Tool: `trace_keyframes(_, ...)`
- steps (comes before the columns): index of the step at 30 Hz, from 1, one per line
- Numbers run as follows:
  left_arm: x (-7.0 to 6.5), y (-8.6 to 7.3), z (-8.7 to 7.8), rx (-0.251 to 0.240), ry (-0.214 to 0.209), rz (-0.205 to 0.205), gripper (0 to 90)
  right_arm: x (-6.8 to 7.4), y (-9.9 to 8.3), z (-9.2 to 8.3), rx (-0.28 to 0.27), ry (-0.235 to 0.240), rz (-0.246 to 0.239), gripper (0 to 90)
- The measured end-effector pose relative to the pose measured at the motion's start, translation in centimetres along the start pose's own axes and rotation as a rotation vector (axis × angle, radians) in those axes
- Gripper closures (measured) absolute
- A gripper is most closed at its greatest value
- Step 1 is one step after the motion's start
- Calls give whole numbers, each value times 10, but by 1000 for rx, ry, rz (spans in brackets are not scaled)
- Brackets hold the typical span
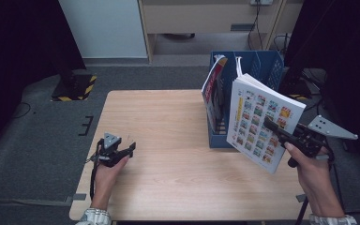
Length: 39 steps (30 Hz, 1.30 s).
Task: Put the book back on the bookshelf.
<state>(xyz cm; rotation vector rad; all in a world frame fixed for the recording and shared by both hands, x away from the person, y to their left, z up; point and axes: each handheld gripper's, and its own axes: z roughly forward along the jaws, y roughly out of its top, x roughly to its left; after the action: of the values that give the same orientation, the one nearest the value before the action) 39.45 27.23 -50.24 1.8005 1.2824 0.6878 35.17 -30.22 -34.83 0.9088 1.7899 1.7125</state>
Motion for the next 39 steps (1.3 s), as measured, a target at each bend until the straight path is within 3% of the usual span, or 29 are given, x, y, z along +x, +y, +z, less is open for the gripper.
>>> trace_keyframes(13,-2,-2,7,43,8,25,304,-6,7,-10,-15,-31,0,738)
trace_keyframes(39,-2,-2,6,35,14,25,302,-18,10,-33,-36,-98,4,738)
